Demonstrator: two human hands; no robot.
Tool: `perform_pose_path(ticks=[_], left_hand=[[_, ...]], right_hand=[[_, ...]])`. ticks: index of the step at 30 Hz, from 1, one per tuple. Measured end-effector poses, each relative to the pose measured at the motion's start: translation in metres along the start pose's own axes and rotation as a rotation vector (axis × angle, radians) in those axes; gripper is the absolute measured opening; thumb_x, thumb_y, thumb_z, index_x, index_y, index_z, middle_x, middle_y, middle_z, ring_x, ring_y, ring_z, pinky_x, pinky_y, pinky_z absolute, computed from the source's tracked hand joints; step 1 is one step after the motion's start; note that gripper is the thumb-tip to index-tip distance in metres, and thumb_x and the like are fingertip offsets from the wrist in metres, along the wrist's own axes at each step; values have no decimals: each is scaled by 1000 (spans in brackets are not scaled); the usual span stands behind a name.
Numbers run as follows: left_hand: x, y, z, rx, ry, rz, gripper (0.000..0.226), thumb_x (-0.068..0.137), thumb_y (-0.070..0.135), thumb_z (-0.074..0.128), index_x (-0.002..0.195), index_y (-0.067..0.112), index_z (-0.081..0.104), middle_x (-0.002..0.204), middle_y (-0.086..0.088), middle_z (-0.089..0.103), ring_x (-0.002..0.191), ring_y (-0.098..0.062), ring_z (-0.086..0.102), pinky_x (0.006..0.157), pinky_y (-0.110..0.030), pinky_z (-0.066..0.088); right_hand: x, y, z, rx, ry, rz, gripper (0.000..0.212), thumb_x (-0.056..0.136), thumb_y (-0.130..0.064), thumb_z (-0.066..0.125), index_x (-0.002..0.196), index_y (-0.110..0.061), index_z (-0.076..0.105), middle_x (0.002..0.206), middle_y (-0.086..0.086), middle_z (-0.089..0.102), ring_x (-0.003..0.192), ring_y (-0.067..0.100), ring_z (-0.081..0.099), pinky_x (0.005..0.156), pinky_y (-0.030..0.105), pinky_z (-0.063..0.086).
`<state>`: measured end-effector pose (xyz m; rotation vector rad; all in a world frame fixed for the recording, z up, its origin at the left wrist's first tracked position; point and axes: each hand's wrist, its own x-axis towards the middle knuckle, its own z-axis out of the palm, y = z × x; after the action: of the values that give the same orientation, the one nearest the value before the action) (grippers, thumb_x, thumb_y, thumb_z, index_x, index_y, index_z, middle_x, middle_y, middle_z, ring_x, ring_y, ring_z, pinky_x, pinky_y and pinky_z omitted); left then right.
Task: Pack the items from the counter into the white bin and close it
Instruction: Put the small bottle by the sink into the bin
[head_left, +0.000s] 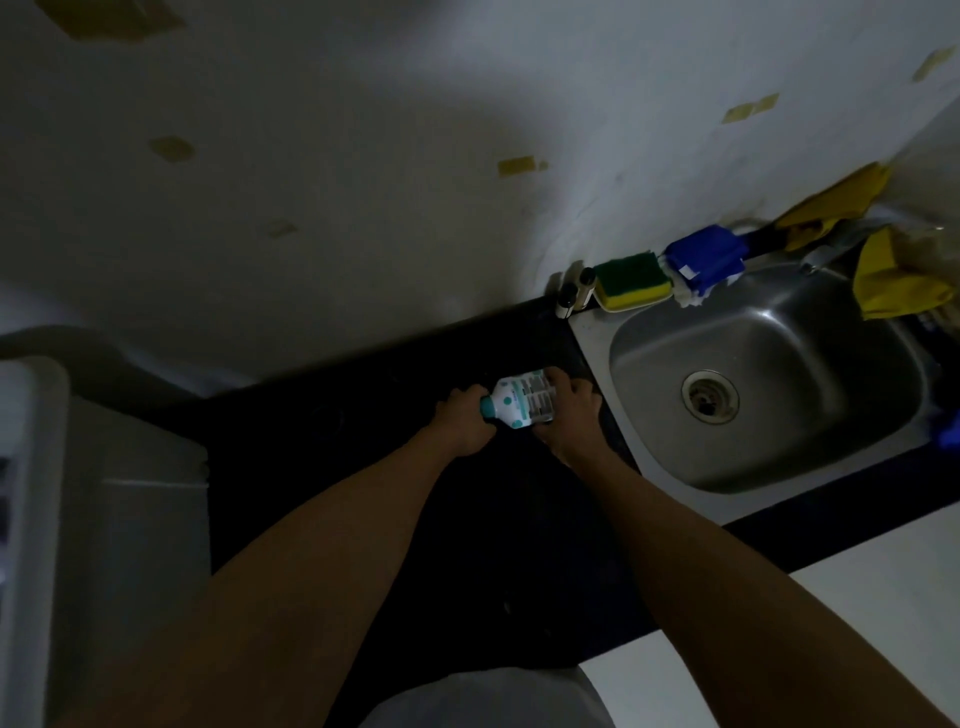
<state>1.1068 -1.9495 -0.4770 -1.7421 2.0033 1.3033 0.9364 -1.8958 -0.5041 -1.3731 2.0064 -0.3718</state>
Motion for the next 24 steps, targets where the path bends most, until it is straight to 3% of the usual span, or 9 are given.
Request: perform_pose_path(ticks=[3,9,14,17,19,24], left_hand=[[-3,-4,-2,-89,109,29,34,93,16,56,127,11,53,124,-14,57,107,-26,58,93,-40,51],[-19,-15,-17,-264,222,70,29,93,22,60,122,14,59,122,-6,57,103,-18,58,83,-27,46],[-45,-32,-42,-420,374,124,23,91,24,64,111,16,60,107,0,63,92,-11,59,71,-15,44],[-64,-41,-57,-504,471,120,12,94,23,56,105,20,59,103,-1,63,89,-14,61,75,-24,48],[-83,-48,-65,-615,510,126,13,98,19,49,102,19,61,97,-4,65,80,-12,61,73,-28,51],[-126,-67,-90,-714,575,179,21,101,17,45,99,18,66,76,4,62,59,1,56,54,-11,46]], right_hand=[[-5,-1,1,-62,23,-21,82,77,-18,73,147,-20,31,129,16,35,119,35,32,99,41,38],[-15,-12,11,-63,65,-66,76,79,-29,69,146,-23,34,124,15,42,114,33,36,92,39,39],[-25,-33,20,-12,23,-132,76,82,-54,66,146,-30,33,117,7,45,112,26,39,84,36,45],[-35,-51,23,30,5,-182,74,82,-60,61,145,-30,35,106,2,43,107,25,41,79,34,42],[-47,-67,25,53,-7,-220,73,81,-62,59,143,-32,37,103,0,42,104,24,41,78,32,39],[-72,-107,24,75,-39,-311,68,81,-62,60,140,-32,43,112,6,56,104,23,48,85,36,48]])
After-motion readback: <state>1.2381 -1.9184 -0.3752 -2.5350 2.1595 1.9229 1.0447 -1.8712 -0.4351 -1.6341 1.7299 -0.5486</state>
